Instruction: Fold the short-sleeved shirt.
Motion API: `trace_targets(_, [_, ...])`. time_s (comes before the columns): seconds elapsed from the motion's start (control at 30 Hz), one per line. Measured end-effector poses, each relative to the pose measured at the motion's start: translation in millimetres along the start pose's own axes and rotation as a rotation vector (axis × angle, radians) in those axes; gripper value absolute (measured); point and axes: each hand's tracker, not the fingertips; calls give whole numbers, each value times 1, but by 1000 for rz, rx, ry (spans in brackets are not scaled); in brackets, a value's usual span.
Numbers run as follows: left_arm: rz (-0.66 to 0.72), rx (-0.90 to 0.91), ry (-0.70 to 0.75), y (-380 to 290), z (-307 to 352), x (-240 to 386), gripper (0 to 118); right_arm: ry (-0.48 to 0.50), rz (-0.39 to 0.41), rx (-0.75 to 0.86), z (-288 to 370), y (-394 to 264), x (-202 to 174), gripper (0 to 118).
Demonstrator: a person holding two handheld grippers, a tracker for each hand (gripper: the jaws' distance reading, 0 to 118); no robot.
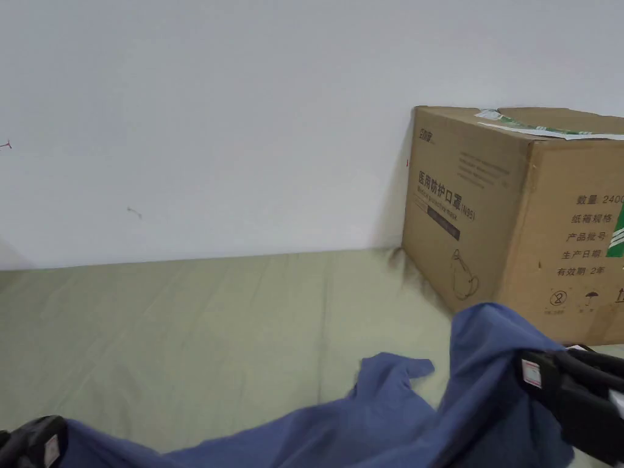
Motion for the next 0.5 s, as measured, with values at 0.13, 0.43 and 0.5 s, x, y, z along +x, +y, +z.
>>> trace_targets(0.13, [-24, -75, 52, 0, 3, 3, 1, -1, -21, -115, -5, -11, 3, 0])
trace_targets(0.43, [40, -740, 85, -128, -124, -10, 2, -9, -181, -711, -160, -149, 27, 0])
trace_targets(0.5, [38, -813, 115, -152, -140, -16, 2, -17, -208, -797, -181, -173, 28, 0])
